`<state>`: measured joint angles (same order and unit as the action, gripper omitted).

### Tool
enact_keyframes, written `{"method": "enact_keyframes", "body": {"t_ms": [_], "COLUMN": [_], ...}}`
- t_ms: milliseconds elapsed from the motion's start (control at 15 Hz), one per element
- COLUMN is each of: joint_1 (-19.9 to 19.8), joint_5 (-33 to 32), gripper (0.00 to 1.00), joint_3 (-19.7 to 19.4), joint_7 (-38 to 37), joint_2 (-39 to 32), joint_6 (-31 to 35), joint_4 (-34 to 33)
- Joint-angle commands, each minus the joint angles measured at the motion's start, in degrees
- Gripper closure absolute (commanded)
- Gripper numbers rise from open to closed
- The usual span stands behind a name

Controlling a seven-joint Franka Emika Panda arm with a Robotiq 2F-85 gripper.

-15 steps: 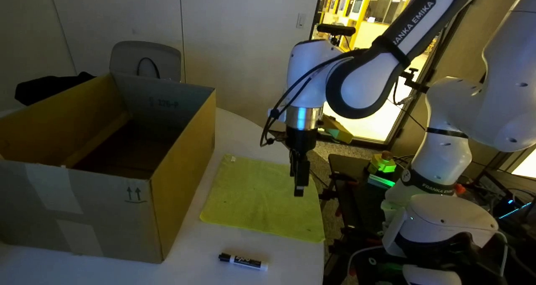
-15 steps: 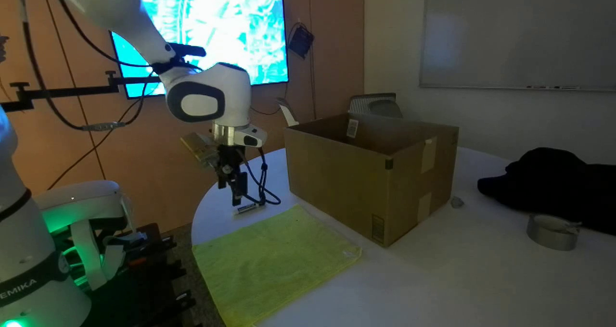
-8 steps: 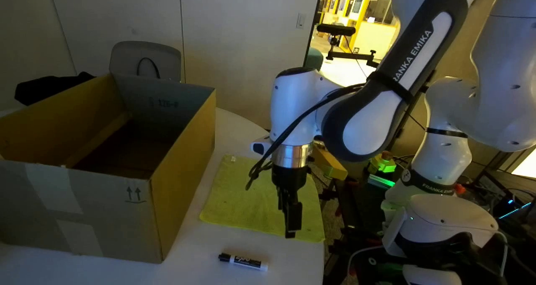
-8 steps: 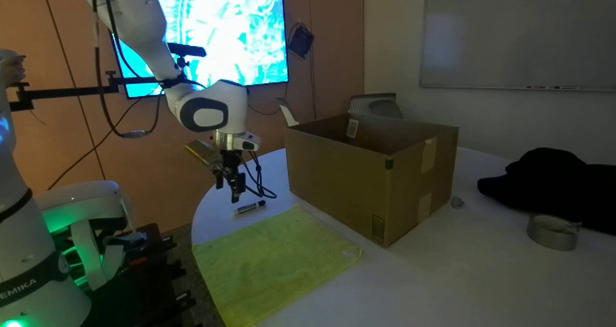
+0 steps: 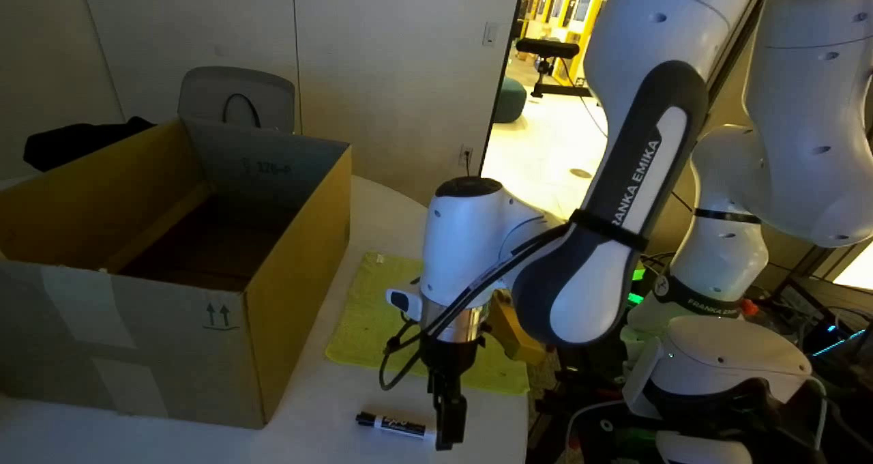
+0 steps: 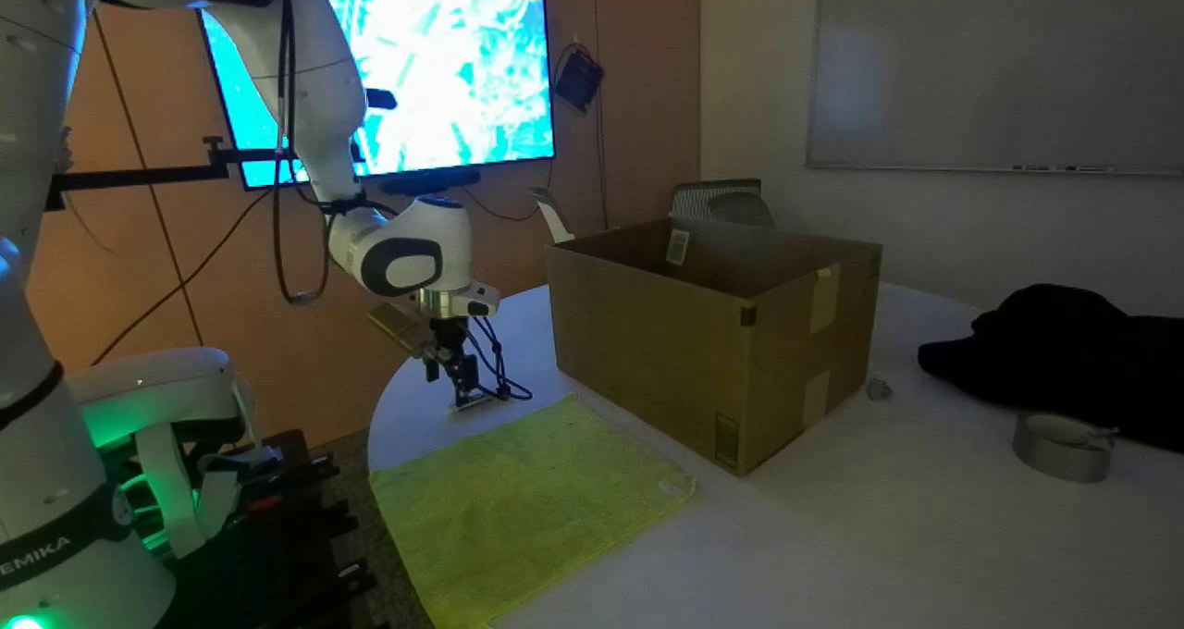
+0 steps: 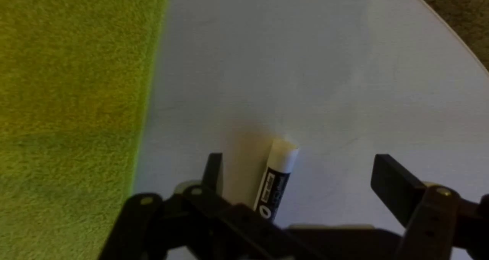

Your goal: Put the black marker on the towel then fold the towel twice and put it in the brown box.

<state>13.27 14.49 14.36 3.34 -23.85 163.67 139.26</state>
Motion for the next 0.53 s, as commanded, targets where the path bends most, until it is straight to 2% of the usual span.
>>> {"method": "enact_keyframes", "body": {"t_ms": [0,467], "joint_1": [2.4,9.2], "joint_5": [-6.0,-15.6], "gripper": [0.00,0.00], "joint_3": [-2.4,-9.9], "joint_7": [-4.3,-10.2], "joint_2": [-5.9,-11.4], "joint_6": [2.7,1.0], "joint_4": [-5.0,-11.7]}}
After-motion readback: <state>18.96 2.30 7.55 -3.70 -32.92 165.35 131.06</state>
